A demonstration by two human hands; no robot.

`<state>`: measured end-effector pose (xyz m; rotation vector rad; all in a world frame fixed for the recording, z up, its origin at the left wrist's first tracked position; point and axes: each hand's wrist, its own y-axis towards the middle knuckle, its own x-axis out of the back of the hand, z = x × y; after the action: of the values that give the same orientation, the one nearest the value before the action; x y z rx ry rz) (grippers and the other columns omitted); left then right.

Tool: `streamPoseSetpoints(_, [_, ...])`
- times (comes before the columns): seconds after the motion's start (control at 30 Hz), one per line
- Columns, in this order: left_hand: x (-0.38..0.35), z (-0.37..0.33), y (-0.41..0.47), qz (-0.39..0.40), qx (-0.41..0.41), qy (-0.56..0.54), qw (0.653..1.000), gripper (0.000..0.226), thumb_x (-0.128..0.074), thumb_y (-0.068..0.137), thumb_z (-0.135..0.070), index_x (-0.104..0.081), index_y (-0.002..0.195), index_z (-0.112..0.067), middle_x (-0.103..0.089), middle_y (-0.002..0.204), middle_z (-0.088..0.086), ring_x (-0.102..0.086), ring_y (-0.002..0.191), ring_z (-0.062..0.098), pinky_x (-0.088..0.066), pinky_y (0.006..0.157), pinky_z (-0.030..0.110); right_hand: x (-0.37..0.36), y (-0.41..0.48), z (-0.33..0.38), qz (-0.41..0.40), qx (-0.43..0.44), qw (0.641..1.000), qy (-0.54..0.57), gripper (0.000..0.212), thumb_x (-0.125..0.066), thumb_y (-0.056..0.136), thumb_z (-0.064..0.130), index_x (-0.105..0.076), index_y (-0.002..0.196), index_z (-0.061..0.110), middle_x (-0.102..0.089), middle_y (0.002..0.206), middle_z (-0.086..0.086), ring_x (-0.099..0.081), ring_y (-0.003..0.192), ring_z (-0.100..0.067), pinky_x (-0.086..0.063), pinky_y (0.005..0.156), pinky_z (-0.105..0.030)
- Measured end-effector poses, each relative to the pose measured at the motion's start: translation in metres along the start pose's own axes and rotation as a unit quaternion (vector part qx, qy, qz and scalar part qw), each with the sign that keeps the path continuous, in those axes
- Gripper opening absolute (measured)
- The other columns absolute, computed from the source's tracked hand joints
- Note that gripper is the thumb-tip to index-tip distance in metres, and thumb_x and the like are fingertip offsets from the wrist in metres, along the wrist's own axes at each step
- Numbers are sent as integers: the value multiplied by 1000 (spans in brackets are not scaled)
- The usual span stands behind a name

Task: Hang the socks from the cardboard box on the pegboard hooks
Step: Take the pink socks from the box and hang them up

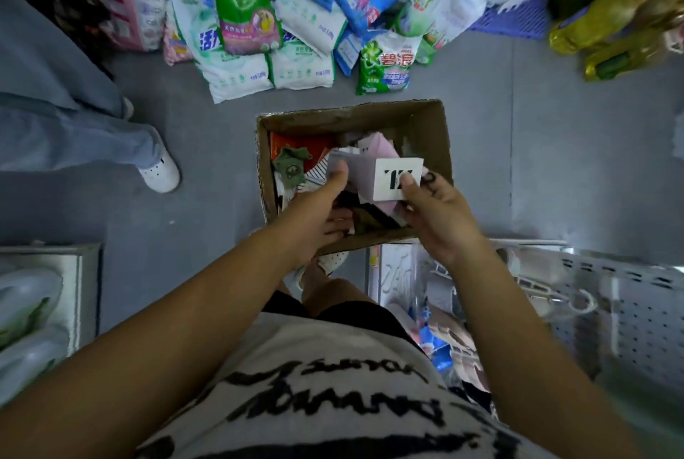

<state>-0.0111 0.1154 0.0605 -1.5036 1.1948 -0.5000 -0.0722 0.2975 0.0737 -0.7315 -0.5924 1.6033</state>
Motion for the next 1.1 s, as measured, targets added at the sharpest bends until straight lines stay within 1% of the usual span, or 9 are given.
streamPoseSetpoints(0.1, [-8, -6, -6, 83, 8, -103, 991, 51, -57, 95, -54, -65, 127, -14, -73, 122, 14, -74, 97, 23, -61, 72, 35, -16, -31, -14, -12, 16, 996, 88, 22, -59, 98, 12, -62, 120, 8, -76, 111, -9, -72, 106, -20, -59, 90, -35])
streamPoseSetpoints(0.17, [-11, -10, -7, 96, 5, -128, 987, 50, -58, 98, -45, -63, 131, -9, -70, 127, 19, -71, 107, 30, -61, 82, 43, -29, -48, -25, -51, 26, 989, 138, 24, -58, 99, 11, -61, 121, 6, -77, 107, -7, -73, 102, -19, -59, 92, -37])
streamPoseSetpoints(0.4, [-6, -18, -5, 34, -66, -4, 997, 66, -84, 78, -28, -55, 135, -11, -75, 110, 18, -76, 87, 37, -61, 59, 46, -60, -87, -64, -128, 26, 974, 183, 30, -64, 95, 11, -61, 123, 0, -71, 119, -18, -69, 111, -27, -54, 100, -41])
streamPoseSetpoints(0.53, [2, -20, -8, 57, -113, 73, 989, 48, -85, 80, -23, -63, 122, -15, -80, 87, 7, -78, 73, 29, -60, 55, 41, -54, -99, -75, -142, 9, 967, 213, 45, -63, 95, 36, -62, 126, 4, -74, 116, -13, -70, 109, -25, -55, 95, -40])
streamPoseSetpoints(0.63, [9, -19, -15, 87, -137, 154, 975, 49, -87, 77, -31, -67, 119, -16, -80, 94, 8, -77, 87, 33, -62, 68, 48, -57, -103, -76, -114, -18, 968, 222, 54, -51, 93, 64, -78, 104, 19, -74, 116, -12, -71, 107, -23, -56, 91, -40])
streamPoseSetpoints(0.7, [13, -17, -21, 117, -157, 207, 959, 54, -90, 69, -41, -70, 114, -19, -79, 100, 9, -76, 93, 34, -61, 79, 53, -65, -102, -78, -91, -32, 967, 237, 66, -48, 88, 70, -75, 116, 17, -71, 121, -15, -69, 113, -28, -57, 85, -37])
streamPoseSetpoints(0.87, [26, -16, -33, 150, -240, 330, 901, 39, -81, 74, -50, -73, 105, -28, -80, 100, 0, -77, 91, 24, -62, 82, 53, -78, -103, -87, -191, 10, 931, 310, 59, -65, 88, 42, -60, 133, 3, -61, 133, -29, -59, 114, -41, -49, 81, -43])
streamPoseSetpoints(1.0, [30, -6, -35, 101, -237, 388, 885, 15, -71, 91, -43, -68, 90, -29, -79, 90, 1, -77, 84, 22, -63, 80, 52, -66, -116, -114, -233, 74, 876, 416, 49, -64, 95, 17, -52, 141, 4, -59, 138, -23, -52, 132, -41, -38, 113, -57])
streamPoseSetpoints(1.1, [30, 1, -41, 99, -205, 392, 892, 18, -67, 96, -42, -64, 92, -25, -79, 91, 6, -77, 72, 15, -64, 66, 37, -56, -137, -135, -270, 110, 846, 447, 47, -63, 96, 9, -51, 141, 6, -60, 139, -18, -53, 132, -38, -39, 113, -56])
